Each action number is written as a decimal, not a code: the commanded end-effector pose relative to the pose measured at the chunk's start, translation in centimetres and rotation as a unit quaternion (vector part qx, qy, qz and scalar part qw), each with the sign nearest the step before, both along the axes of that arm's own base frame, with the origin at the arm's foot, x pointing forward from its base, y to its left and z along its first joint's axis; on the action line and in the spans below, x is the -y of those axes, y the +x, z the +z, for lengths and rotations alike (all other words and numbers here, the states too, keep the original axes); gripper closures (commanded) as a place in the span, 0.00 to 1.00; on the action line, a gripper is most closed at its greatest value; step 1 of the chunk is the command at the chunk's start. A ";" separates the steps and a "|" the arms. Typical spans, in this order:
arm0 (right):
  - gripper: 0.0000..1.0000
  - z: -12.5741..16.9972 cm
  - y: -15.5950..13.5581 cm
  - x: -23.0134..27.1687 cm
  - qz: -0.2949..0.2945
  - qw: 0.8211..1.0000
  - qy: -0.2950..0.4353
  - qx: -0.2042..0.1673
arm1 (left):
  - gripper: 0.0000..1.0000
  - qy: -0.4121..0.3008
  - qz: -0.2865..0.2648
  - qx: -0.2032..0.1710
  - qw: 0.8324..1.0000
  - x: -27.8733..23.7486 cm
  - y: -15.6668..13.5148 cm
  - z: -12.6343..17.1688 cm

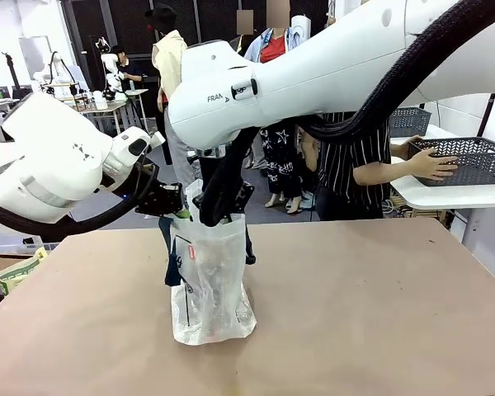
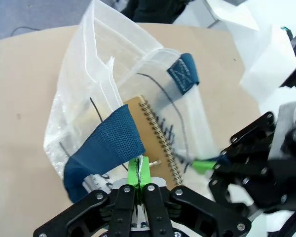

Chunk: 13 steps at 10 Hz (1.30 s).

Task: Transfer purchased items from the store into the shopping bag.
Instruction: Move the Reusable shopping bag to the right side of the table.

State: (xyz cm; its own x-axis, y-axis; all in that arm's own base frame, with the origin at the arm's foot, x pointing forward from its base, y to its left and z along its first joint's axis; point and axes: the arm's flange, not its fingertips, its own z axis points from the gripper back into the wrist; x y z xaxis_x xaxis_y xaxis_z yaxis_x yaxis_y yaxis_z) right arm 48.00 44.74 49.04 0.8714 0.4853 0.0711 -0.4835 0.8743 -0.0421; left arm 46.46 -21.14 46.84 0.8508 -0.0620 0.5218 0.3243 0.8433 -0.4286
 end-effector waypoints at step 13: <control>1.00 -0.6 -0.6 -3.3 0.087 0.995 0.022 0.036 | 0.60 -0.186 0.030 -0.036 0.981 -0.6 3.3 -2.8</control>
State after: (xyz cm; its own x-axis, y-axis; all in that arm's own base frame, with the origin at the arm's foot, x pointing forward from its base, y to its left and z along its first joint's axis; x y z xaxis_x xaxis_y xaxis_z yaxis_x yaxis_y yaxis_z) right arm 47.31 47.69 49.07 0.7800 0.6117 0.1317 -0.6113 0.7899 -0.0485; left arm 49.28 -20.48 44.37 0.8887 0.1608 0.4294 0.2166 0.6782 -0.7022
